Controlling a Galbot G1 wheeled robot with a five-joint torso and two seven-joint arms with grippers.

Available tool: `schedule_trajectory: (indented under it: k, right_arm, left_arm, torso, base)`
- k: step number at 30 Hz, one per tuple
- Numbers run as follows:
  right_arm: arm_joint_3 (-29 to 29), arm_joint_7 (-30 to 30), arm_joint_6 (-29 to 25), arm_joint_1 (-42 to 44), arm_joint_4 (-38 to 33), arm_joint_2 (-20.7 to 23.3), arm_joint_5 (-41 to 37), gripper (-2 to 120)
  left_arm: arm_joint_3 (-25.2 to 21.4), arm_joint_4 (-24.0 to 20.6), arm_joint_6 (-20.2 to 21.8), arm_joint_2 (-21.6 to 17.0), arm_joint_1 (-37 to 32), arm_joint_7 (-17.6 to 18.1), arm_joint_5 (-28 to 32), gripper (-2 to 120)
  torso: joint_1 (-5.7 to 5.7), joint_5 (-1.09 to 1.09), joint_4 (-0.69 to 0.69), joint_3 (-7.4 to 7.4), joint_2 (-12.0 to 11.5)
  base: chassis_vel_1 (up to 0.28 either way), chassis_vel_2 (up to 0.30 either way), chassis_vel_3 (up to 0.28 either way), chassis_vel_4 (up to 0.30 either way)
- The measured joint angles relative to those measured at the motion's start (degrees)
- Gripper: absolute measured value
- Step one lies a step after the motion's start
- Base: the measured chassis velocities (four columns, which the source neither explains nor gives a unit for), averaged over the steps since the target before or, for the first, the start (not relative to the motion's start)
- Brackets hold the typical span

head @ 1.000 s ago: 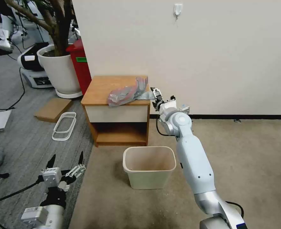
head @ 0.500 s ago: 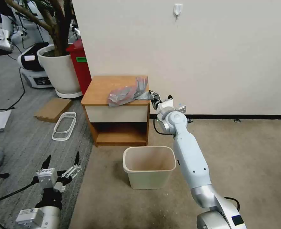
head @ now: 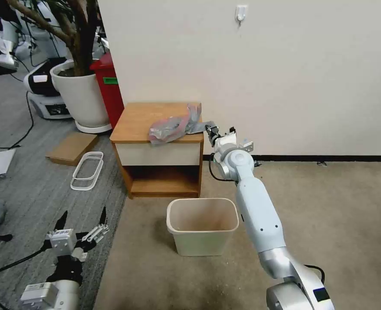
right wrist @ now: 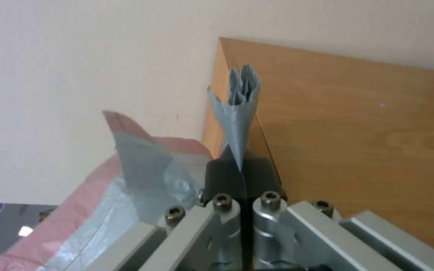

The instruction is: Pick up the garbage bag from the table and place it over the trash can.

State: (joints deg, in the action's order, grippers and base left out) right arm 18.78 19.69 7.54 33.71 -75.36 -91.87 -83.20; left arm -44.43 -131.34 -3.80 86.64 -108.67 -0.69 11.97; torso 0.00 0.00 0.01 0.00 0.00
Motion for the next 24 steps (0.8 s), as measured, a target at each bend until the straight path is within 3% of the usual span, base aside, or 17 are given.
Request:
schedule_trajectory:
  k: [8,12,13,17,24]
  right_arm:
    - [-0.4,0.7,-0.3,5.1,-7.2,2.9,0.5,0]
    - [-1.0,2.5,0.3,12.7,-19.9,5.9,-0.9,0]
    - [-1.0,2.5,0.3,12.7,-19.9,5.9,-0.9,0]
    - [-3.0,3.4,0.8,24.7,-31.5,7.0,-0.7,0]
    - [-10.1,3.4,0.6,38.3,-38.5,5.6,6.4,0]
  left_arm:
    - [0.4,1.0,-0.5,0.0,0.7,0.0,-0.2,100]
    - [1.2,1.9,-0.6,-0.2,1.8,0.0,-0.2,100]
    - [1.2,1.9,-0.6,-0.2,1.8,0.0,-0.2,100]
    - [2.2,2.9,-0.5,-0.1,3.2,0.0,-0.6,100]
    - [3.1,3.6,-0.5,-0.3,4.3,-0.1,-0.8,100]
  torso:
    - [0.00,0.00,-0.01,0.00,0.0]
    - [0.00,0.00,-0.01,0.00,0.0]
    - [0.00,0.00,-0.01,0.00,0.0]
    - [0.00,-0.01,-0.01,-0.01,0.0]
    - [0.00,-0.01,-0.02,-0.01,0.0]
  base:
    - [0.000,0.000,0.000,0.000]
    - [0.000,0.000,0.000,0.000]
    - [0.000,0.000,0.000,0.000]
    - [0.000,0.000,0.000,0.000]
    - [0.000,0.000,0.000,0.000]
